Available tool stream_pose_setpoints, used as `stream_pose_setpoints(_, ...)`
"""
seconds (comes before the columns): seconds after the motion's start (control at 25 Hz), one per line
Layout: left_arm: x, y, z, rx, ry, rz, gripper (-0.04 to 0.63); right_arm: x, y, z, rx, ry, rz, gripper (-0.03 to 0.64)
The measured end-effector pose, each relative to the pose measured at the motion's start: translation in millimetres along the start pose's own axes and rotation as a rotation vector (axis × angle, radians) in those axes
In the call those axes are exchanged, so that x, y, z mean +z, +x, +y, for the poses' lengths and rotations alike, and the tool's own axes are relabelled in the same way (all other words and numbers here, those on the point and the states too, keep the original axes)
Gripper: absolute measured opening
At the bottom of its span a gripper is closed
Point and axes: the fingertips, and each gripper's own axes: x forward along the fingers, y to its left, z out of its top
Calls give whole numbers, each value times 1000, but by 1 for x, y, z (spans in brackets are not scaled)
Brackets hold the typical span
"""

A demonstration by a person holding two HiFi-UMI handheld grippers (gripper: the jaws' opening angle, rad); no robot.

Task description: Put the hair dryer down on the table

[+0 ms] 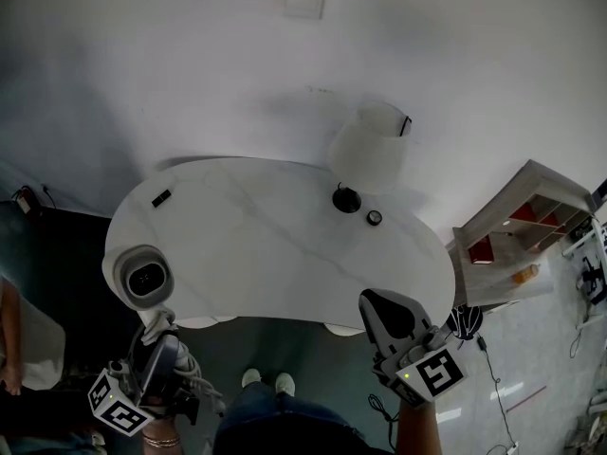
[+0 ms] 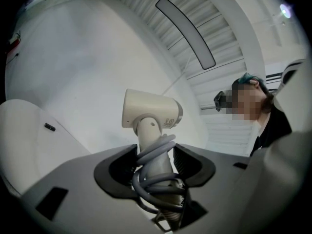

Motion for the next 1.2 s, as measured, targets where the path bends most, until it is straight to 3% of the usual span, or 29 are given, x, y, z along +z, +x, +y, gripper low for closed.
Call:
stream_pose_setpoints(0.2,-6,-3,-5,33,8,-12,242,-4,-8,-3,25,-22,23,20)
stream_pose_setpoints(0.68,-5,-2,-7,28,23,-18,242,-11,-2,-1,39,2,24,20)
stream_pose_setpoints(1.2,30,31,41,-29,-6,16,242,12,54,0,-10,-34,31,20)
